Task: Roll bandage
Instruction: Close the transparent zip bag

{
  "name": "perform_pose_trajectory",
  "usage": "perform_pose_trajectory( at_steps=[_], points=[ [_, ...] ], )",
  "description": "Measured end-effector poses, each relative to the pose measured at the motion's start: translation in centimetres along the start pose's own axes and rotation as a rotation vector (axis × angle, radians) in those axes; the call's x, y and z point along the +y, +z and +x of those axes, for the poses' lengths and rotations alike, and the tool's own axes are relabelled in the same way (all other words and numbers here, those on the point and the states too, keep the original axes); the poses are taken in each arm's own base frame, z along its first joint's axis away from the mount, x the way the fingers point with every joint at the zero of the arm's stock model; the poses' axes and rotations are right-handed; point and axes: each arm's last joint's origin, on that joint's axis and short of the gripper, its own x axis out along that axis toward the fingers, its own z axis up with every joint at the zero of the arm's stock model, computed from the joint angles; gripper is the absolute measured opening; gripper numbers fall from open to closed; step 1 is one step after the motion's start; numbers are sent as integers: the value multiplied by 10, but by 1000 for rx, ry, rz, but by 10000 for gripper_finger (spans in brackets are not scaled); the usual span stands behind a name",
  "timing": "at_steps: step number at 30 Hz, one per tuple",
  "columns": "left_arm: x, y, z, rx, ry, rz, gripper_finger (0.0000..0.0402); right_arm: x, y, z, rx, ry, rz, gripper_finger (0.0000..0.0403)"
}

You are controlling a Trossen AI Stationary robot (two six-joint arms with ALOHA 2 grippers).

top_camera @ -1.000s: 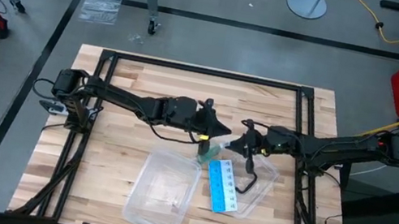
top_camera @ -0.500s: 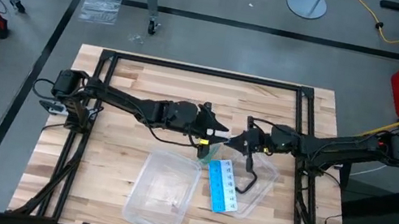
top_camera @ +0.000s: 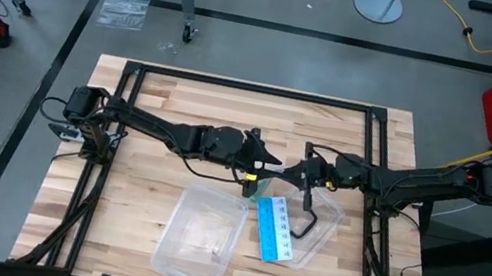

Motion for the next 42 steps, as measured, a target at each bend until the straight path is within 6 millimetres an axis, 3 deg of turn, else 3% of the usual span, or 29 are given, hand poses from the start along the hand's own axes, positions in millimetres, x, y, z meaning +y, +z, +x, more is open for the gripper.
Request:
perform_pose_trajectory(
  at_steps=[11, 23, 42],
  points=[
    [1, -1, 2, -6, 2, 43, 123, 0, 4, 0, -37, 1, -1, 28],
    [1, -1, 2, -5, 2, 100, 7, 0, 4, 0, -42, 1, -2, 28],
    [-1, 2, 3, -58, -3, 182, 0, 0, 1, 0, 1, 0, 2, 43]
  ],
)
